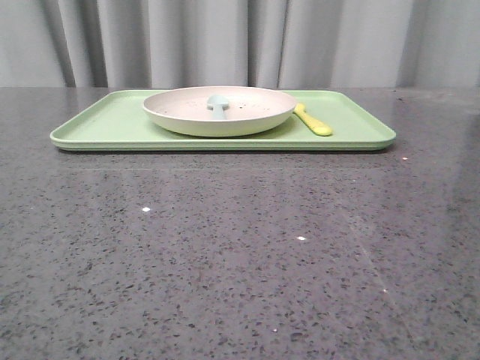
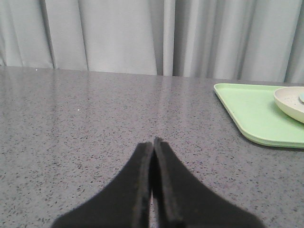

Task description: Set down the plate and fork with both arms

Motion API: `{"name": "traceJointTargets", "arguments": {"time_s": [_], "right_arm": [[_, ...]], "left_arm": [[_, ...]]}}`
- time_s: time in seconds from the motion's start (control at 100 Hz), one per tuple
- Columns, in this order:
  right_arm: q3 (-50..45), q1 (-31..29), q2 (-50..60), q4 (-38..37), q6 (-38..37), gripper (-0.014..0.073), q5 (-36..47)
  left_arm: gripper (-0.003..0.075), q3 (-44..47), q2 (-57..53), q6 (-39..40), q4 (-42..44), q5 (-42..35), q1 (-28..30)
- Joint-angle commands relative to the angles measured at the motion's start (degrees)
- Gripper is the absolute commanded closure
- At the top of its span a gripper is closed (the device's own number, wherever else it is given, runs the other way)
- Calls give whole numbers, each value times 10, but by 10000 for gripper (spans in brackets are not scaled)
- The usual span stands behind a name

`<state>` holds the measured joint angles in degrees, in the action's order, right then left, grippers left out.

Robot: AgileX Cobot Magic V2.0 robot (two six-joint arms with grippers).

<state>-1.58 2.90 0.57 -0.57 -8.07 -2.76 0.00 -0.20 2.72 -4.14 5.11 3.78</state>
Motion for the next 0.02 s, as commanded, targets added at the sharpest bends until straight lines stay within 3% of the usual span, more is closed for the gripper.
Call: {"name": "traceJointTargets", "arguments": {"time_s": [0.0,0.01], "right_arm": [[3,-4,13,-2,6,660,43],[3,-4,13,-2,6,660,43]], "left_arm": [[741,7,-18,6,0,-46,-2],[741,7,-18,6,0,-46,-2]]}}
